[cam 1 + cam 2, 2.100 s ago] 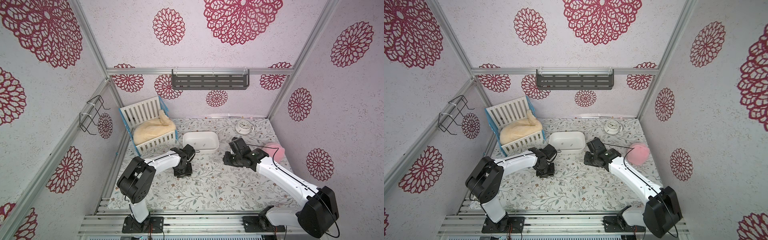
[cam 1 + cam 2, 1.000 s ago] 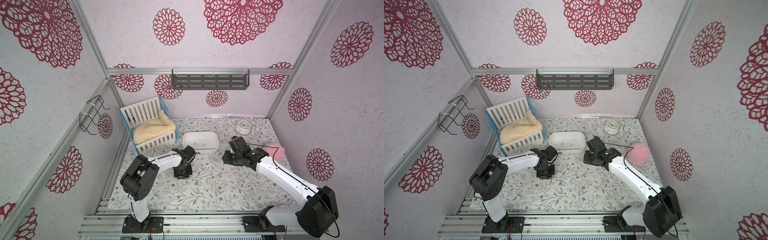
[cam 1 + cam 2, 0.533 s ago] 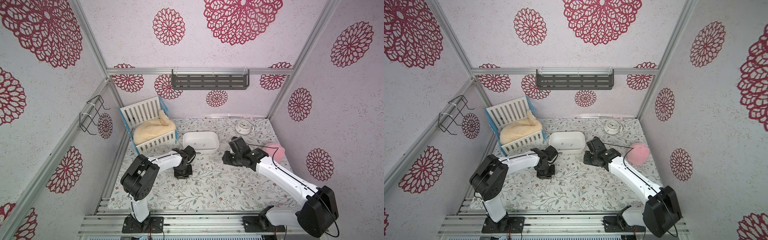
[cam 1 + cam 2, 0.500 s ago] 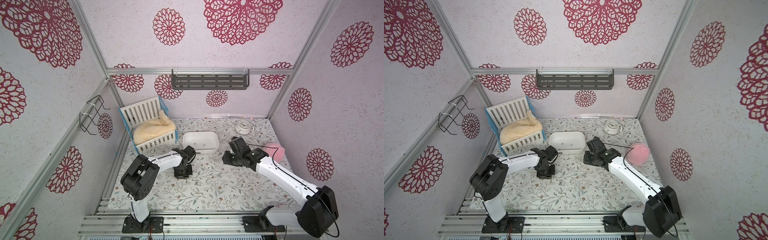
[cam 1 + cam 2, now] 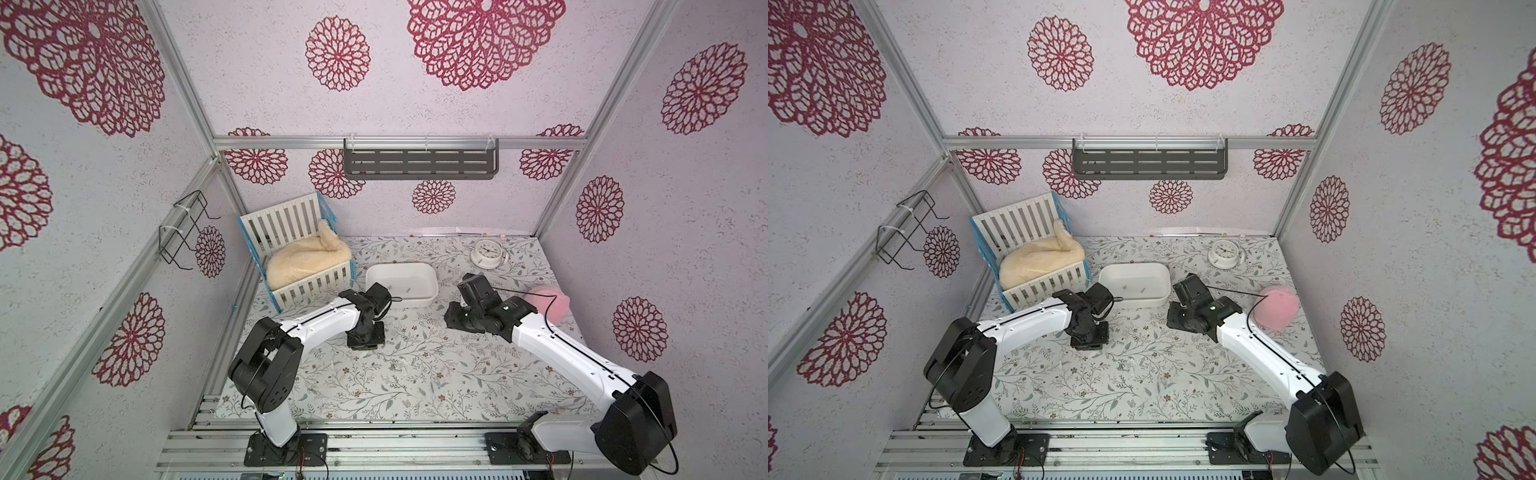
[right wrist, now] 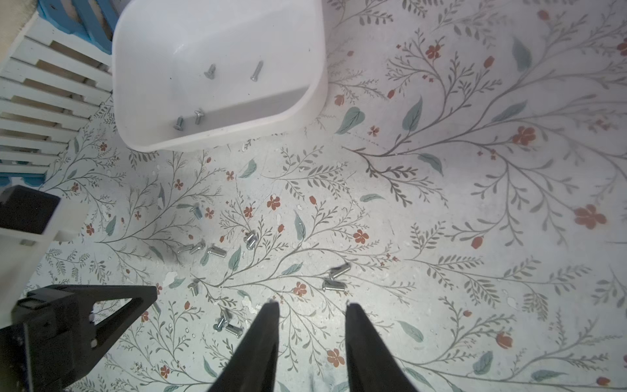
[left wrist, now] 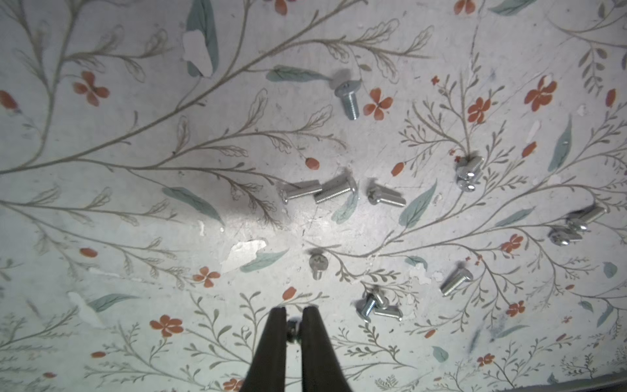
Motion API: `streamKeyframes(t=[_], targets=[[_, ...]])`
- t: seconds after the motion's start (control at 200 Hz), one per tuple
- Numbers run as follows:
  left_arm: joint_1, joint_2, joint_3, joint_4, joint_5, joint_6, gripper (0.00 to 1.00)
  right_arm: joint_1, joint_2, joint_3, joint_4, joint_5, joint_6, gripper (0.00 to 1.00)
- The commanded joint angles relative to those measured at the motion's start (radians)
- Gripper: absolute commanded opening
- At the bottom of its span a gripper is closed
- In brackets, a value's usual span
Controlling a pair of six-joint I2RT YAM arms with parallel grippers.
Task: Put the screws on the desktop into the storage box
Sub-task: Pick up the screw from the center of the board, then place the screw in the storage box.
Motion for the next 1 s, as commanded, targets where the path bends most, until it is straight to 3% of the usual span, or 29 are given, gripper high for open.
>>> streamKeyframes(t=[0.0, 0.245, 0.545, 0.996], targets=[[0.023, -0.019, 0.050, -0.038, -0.027, 0.041, 0.06, -0.005, -0.014, 0.015, 0.010, 0.000, 0.007, 0.37], [0.118, 0.058, 0.289, -0.127, -0.043, 0.128, 0.06, -0.005, -0.021, 0.013, 0.001, 0.004, 0.006, 0.37], [0.207, 0.278, 0.621, -0.216, -0.030, 0.202, 0.06, -0.013, -0.006, 0.013, 0.009, -0.003, 0.003, 0.37], [0.254, 0.616, 1.029, -0.287, 0.045, 0.195, 0.05, -0.017, 0.053, 0.021, 0.049, -0.024, -0.011, 0.37]])
